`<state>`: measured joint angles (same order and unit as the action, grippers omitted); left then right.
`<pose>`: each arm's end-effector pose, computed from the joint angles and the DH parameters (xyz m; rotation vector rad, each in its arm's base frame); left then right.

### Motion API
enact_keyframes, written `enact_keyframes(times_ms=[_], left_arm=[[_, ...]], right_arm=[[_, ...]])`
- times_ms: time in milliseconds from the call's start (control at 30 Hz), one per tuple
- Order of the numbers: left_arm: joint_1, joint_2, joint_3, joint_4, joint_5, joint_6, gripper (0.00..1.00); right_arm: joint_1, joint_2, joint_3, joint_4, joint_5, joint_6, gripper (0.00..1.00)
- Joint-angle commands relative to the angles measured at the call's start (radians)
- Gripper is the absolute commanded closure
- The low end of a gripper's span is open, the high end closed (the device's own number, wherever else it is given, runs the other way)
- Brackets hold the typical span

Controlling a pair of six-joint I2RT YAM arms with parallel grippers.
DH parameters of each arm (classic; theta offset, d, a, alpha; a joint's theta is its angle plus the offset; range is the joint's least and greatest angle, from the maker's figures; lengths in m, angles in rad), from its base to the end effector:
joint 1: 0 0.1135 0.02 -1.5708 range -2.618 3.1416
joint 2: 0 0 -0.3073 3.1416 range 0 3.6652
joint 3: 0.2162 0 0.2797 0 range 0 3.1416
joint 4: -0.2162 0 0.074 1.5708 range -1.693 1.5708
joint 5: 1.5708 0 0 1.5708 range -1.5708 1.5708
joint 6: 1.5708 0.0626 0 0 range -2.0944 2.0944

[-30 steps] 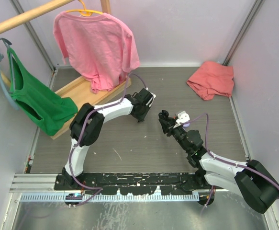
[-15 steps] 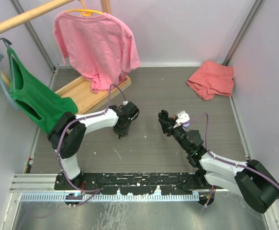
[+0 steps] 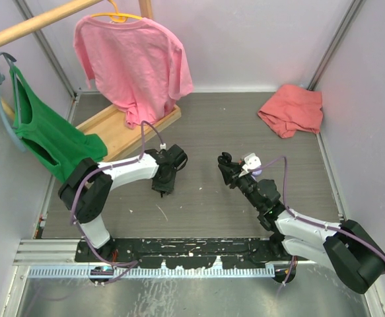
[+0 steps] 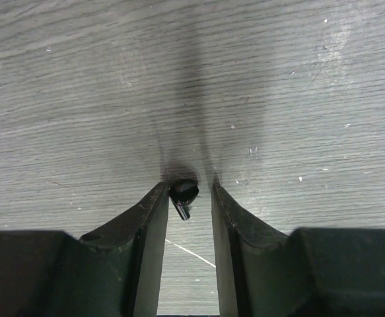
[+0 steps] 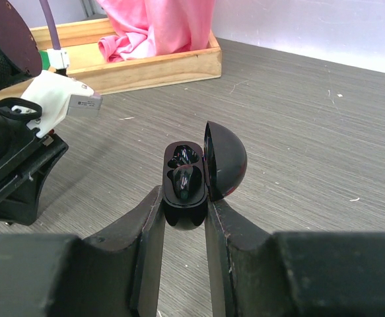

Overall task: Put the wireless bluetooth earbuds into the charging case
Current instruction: Move the earbud to the center of the board, then pick up the earbud from the center of the board.

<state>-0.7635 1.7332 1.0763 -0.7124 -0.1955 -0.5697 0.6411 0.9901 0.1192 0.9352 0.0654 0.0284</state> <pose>0.2611 -0.2331 0.1648 0.2487 2.8522 0.0417 0.1703 0.1220 0.2089 -0.4092 1.4703 0.4873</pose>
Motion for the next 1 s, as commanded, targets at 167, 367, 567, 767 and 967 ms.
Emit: enact_keyframes(times_ms=[167,367,567,767,967], left_arm=[[0.000,-0.088,0.009,0.001,0.059,-0.036,0.62],[0.002,-0.107,0.011,-0.012,0.050,-0.007,0.62],[0.009,-0.079,0.026,-0.028,0.048,0.044,0.62],[0.011,-0.025,0.064,-0.059,0.031,0.083,0.62],[0.014,0.017,0.077,-0.056,0.040,0.099,0.64]], right_arm=[[-0.002,0.012,0.018,0.071,-0.010,0.003,0.99],[-0.002,0.011,0.017,0.071,-0.013,0.003,0.99],[-0.002,0.011,0.018,0.071,-0.016,0.002,0.99],[-0.002,0.017,0.021,0.070,-0.022,0.005,0.99],[-0.002,0.016,0.022,0.070,-0.025,0.004,0.99]])
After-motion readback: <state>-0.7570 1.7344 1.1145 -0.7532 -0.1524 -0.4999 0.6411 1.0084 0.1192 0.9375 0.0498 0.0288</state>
